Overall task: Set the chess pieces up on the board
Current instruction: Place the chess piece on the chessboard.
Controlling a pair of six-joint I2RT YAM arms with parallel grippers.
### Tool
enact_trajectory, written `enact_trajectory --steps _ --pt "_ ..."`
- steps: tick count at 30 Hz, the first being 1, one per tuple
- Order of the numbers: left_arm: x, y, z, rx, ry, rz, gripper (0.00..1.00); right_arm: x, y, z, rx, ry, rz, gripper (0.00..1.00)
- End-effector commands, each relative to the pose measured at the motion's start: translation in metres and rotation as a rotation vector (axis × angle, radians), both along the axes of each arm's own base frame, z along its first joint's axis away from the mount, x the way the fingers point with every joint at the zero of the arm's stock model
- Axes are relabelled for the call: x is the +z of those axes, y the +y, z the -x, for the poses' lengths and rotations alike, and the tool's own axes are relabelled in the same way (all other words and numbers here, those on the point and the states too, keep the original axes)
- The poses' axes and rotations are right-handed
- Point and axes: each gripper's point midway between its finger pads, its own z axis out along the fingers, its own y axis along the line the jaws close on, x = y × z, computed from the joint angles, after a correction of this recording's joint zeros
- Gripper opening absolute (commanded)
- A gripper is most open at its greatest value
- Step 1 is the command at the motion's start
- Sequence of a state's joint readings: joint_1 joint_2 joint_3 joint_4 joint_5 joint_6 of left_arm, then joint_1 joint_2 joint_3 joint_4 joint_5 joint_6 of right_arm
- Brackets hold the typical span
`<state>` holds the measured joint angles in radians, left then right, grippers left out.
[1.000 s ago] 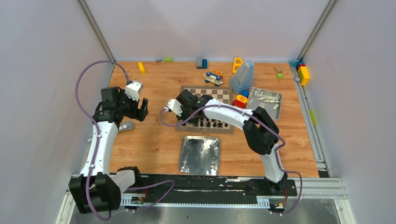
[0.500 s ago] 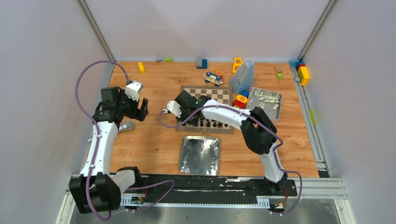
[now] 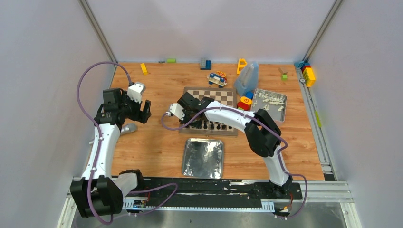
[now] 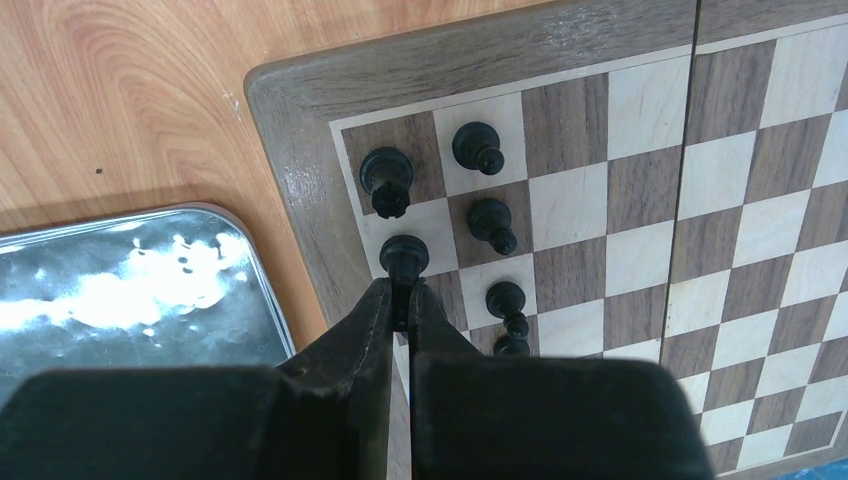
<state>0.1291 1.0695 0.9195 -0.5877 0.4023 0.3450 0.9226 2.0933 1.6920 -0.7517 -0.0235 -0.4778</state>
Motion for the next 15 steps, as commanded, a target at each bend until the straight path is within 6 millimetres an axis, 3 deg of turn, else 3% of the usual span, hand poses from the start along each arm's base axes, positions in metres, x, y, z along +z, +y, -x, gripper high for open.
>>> enact_trajectory --steps 1,15 --pt "0.0185 0.0001 -0.0038 0.000 -0.059 0.006 0.90 0.0027 0.0047 -0.0002 0.016 -0.005 0.011 0.04" --pt "0.0184 0.0002 -0.0035 -0.001 -0.060 0.003 0.90 0.0024 0.0103 -0.0025 0.008 -0.003 0.001 0.20"
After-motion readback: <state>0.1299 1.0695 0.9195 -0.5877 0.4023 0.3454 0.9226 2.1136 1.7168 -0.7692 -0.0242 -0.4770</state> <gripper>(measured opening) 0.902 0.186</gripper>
